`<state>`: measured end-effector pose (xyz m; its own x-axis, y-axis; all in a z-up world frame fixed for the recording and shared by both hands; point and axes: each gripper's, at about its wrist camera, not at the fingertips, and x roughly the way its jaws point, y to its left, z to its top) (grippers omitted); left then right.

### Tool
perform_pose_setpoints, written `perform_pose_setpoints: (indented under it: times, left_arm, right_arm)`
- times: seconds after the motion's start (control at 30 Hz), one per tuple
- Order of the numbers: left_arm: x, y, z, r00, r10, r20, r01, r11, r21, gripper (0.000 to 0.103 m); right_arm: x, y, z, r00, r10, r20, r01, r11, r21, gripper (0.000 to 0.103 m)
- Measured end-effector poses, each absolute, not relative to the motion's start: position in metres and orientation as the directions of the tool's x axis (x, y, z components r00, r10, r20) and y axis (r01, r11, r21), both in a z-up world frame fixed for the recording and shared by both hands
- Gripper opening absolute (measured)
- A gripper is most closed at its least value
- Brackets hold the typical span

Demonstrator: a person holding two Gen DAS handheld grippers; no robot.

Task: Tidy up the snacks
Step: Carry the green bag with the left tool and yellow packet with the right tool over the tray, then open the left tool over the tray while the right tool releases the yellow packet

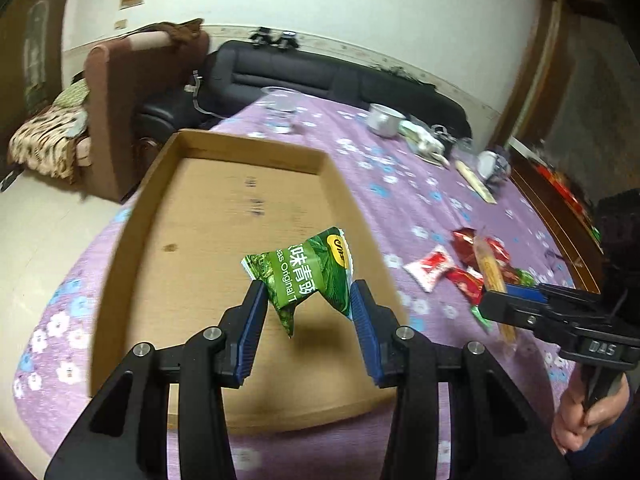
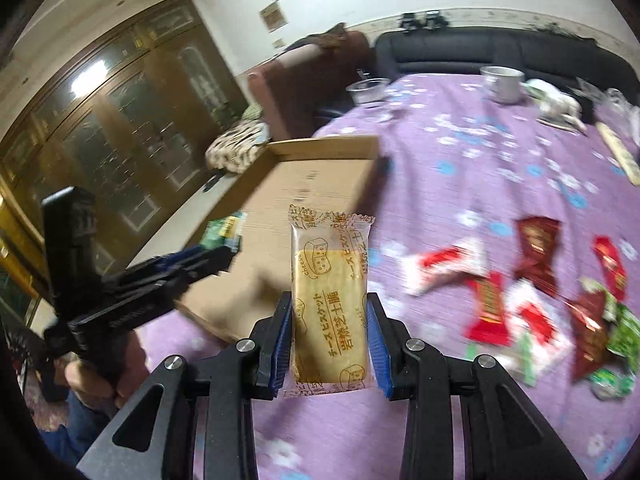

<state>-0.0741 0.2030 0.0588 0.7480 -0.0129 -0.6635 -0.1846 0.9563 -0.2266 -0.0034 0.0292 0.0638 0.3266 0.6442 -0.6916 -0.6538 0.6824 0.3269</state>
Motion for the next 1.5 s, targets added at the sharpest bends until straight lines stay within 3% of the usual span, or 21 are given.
perform_pose_setpoints:
  times: [0.3, 0.57, 1.5]
  left_arm:
    - [-0.081, 0.240, 0.043, 0.733, 0.076, -0.676, -0.293, 0.932, -0.212, 0.041]
    - [-0.078, 0.244, 0.027, 0.703, 0.177, -0.688, -0.355, 0.926, -0.124, 0.042]
    - [-0.076, 0.241, 0.025, 0.672, 0.258, -0.694, -0.401, 0.915, -0.049, 0.042]
  right_arm:
    - [-0.004, 0.112, 0.054, 0.250, 0.666, -0.703, -0.695, 0.629, 0.348, 0.036]
    - [0.014, 0.157, 0.015, 0.285, 0.586, -0.759, -0.638, 0.707, 0.305, 0.035]
    - [0.000, 0.157, 0.013, 0.333, 0.597, -0.730, -0.703, 0.673, 0.231, 0.034]
